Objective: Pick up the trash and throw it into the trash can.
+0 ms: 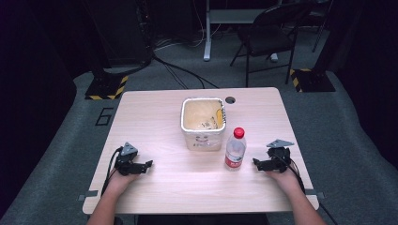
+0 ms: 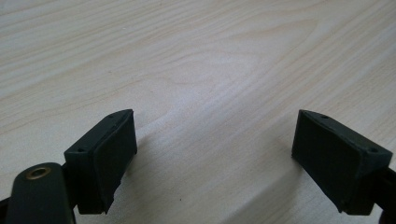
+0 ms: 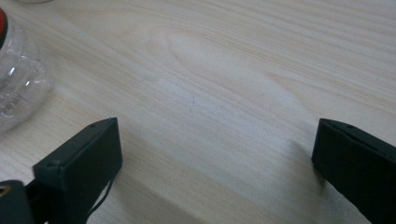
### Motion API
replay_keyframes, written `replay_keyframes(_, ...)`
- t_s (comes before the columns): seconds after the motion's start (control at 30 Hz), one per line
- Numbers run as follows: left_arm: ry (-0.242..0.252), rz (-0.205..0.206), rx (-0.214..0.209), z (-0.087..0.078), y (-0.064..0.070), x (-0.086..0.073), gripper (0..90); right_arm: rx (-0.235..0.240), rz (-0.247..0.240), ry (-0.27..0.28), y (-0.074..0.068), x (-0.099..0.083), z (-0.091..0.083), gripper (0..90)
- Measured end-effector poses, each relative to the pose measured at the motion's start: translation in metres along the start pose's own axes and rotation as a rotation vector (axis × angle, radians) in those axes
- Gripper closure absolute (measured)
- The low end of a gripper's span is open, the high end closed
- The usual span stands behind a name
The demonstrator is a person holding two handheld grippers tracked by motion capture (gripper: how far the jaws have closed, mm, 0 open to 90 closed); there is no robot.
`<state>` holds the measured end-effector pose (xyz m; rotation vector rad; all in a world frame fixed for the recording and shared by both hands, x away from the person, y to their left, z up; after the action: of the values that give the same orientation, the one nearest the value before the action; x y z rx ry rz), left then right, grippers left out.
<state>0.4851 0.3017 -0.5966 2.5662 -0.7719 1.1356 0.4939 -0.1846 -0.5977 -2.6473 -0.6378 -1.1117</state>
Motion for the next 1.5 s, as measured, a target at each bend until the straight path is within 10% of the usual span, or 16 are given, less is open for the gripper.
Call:
replay_keyframes(0.87, -0.003, 0.006, -0.002, 0.0, 0.0, 0.0, 13.4, 0.011, -0.01, 0.001, -0.002, 0.001, -0.008, 27.9)
replay_keyframes(1.5, -0.002, 0.003, -0.001, 0.0, 0.0, 0.0, 13.4, 0.074, -0.038, 0.049, -0.017, 0.024, -0.044, 27.3)
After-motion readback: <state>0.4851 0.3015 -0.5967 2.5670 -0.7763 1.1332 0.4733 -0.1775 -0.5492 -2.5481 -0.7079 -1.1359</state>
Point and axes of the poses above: each handheld gripper's, and its own axes: z roughly forward along the jaws, x roughly out of its top, y roughly to its right, the point moved 10 cm from there along z, roughly forward along the jaws, and after that the axes turned 1 degree about z, right-handed, at the moved point
